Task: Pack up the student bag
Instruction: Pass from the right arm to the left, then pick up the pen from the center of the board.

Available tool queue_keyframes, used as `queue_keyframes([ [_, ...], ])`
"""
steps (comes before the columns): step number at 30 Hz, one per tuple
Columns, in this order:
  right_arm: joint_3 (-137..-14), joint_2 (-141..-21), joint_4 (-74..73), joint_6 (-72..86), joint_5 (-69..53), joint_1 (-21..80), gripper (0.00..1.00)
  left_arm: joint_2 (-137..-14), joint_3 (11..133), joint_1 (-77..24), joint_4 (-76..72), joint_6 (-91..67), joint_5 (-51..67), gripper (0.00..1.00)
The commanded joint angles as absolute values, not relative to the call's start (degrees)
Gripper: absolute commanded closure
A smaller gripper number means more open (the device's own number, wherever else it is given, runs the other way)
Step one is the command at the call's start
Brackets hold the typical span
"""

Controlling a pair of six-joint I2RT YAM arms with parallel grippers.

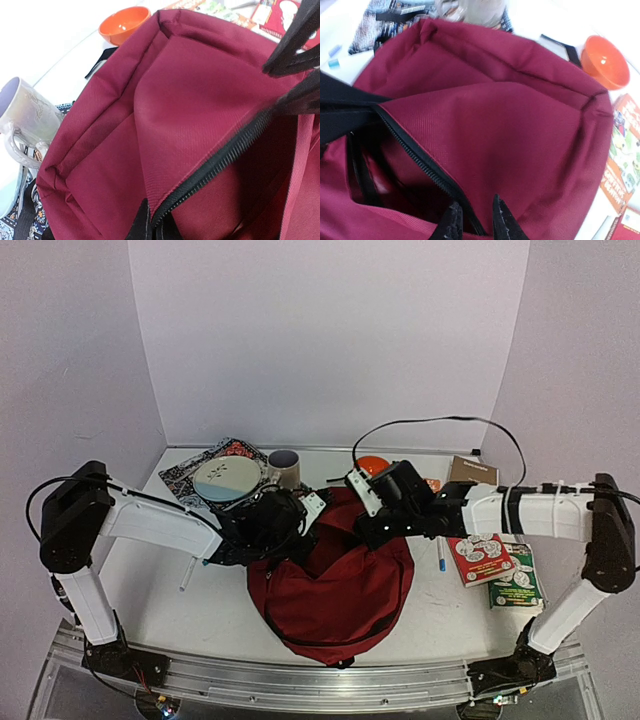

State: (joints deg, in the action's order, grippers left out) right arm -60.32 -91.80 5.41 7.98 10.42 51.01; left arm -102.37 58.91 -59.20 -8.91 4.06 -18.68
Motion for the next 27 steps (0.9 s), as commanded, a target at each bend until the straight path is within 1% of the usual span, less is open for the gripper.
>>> queue_keyframes([
  [1,-58.71,-84.48,3.94,14.46,9.47,48.12,0.69,-100.60,66.12,-58.97,-7.26,0.56,-19.92,1.00],
  [4,-57.45,-81.75,1.62,17.38,9.42,44.95,0.60,-101.45,68.78,-58.97,-5.14,-1.93,-20.12,1.00],
  [9,-55.92,-81.65,-4.39,21.37,9.25,38.60,0.51,-103.16,72.28,-58.95,-2.36,-2.89,-19.95,1.00],
  [15,-54.20,-85.15,-9.13,25.66,10.96,33.24,0.50,-104.80,74.00,-58.85,-0.36,-3.95,-19.19,1.00],
  [18,-52.55,-87.27,-9.87,26.95,10.28,30.00,0.50,-105.26,74.15,-58.55,0.54,-5.90,-17.04,1.00],
  [27,-50.34,-94.07,-9.63,28.14,10.49,26.36,0.52,-105.19,74.53,-57.61,1.18,-9.87,-12.86,1.00],
])
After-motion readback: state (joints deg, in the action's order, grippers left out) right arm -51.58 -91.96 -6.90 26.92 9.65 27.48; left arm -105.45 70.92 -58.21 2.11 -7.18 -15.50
